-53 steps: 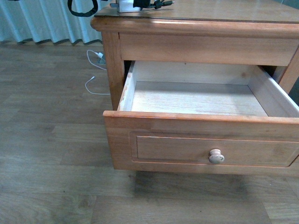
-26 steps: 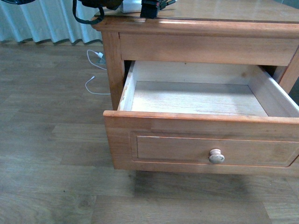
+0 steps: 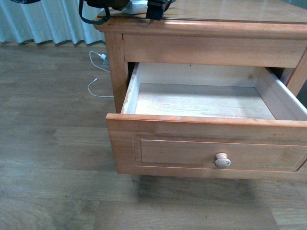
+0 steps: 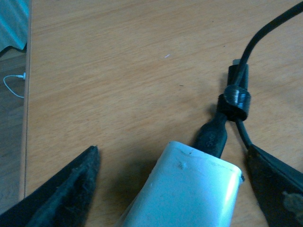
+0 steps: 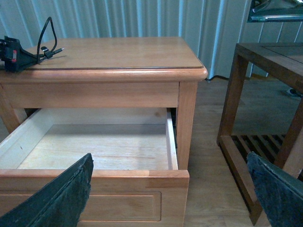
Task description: Put charger into drawer
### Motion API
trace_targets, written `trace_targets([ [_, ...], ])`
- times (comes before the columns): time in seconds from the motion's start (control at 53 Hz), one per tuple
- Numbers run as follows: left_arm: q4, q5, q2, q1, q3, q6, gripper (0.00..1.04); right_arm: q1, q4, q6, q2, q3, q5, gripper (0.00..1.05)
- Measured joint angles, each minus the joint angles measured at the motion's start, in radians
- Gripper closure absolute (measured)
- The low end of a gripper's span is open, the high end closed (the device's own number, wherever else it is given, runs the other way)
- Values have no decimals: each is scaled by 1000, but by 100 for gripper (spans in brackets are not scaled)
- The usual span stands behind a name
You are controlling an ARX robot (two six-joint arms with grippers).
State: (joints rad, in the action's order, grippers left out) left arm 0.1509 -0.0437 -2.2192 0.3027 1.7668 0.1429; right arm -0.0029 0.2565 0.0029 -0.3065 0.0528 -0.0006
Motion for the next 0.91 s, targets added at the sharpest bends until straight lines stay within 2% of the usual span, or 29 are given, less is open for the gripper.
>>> trace_targets([
  [0.17,-2,-2,-6,8,6,0,37,0,0,0,0,0,0,8],
  [0.264,-6,-2,-6,13,6,2,54,0,0,0,0,0,0,8],
  [0.359,-6,5,-6,15,6,7,64,0,0,0,0,0,0,8],
  [0.585,37,14,34,8,-57,-11,65,0,0,0,0,0,0,8],
  [0.907,116,-58,222,23,-279,-62,65,0,0,0,0,0,0,8],
])
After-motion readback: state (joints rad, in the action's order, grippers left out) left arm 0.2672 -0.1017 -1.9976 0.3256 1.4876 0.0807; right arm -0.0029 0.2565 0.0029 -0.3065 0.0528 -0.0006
